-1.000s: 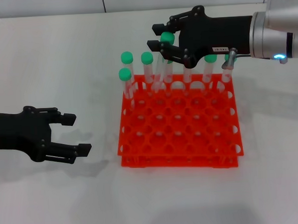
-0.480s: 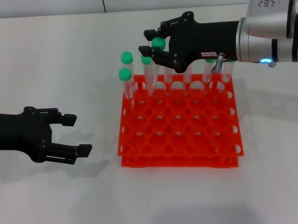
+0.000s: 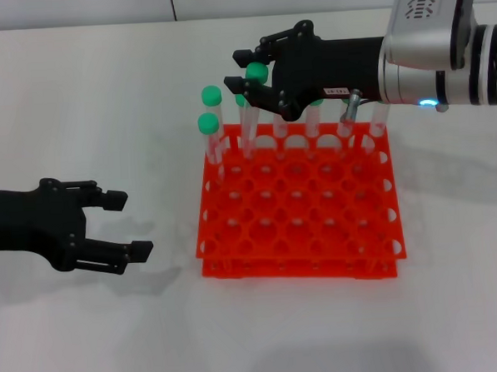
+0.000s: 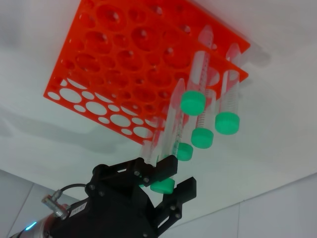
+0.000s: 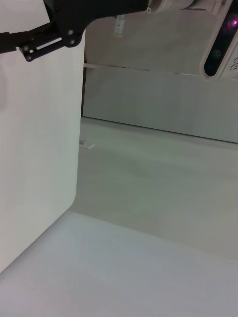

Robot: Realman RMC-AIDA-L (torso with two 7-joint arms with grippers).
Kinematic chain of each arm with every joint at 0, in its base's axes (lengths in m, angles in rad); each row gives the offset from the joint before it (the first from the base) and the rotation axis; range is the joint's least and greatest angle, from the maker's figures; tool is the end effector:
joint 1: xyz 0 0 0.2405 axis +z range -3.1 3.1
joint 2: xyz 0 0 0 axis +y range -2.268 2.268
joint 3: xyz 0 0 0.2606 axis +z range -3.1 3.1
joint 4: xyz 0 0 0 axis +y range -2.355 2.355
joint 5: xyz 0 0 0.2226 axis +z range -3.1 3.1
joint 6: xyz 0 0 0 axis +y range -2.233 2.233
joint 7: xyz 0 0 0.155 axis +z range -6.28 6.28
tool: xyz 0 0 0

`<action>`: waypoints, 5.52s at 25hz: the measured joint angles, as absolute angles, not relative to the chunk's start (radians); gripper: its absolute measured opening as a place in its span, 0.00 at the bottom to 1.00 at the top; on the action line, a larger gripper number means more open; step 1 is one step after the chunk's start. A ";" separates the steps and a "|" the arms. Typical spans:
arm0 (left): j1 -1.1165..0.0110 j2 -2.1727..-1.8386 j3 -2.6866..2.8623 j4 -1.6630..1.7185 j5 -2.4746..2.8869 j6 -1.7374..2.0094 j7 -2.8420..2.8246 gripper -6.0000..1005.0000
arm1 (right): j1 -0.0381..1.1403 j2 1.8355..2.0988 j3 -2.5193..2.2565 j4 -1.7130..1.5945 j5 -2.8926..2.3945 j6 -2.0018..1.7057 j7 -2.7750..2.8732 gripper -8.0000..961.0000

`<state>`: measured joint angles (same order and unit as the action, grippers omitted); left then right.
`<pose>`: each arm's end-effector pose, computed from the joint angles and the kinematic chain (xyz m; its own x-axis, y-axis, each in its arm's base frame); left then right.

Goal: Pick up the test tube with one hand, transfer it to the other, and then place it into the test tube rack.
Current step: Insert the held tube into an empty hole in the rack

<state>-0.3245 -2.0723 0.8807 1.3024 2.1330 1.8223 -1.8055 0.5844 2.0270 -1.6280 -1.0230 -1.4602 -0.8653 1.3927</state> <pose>-0.2578 0.2991 0.0560 0.8807 0.4324 0.1932 0.4602 -0.8778 -0.1330 0.1119 0.4043 -0.0632 0.9170 0.1271 -0.3780 -0.0467 -0.9072 -0.4182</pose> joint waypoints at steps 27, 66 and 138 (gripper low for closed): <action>-0.329 -2.074 0.881 1.283 2.134 1.822 -1.805 0.89 | 0.585 2.026 -1.635 -0.977 -1.460 -0.862 1.380 0.30; -0.328 -2.074 0.887 1.276 2.131 1.822 -1.799 0.89 | 0.623 2.028 -1.679 -0.940 -1.460 -0.842 1.384 0.31; -0.342 -2.069 0.886 1.236 2.134 1.807 -1.785 0.89 | 0.624 2.024 -1.695 -0.947 -1.462 -0.848 1.381 0.48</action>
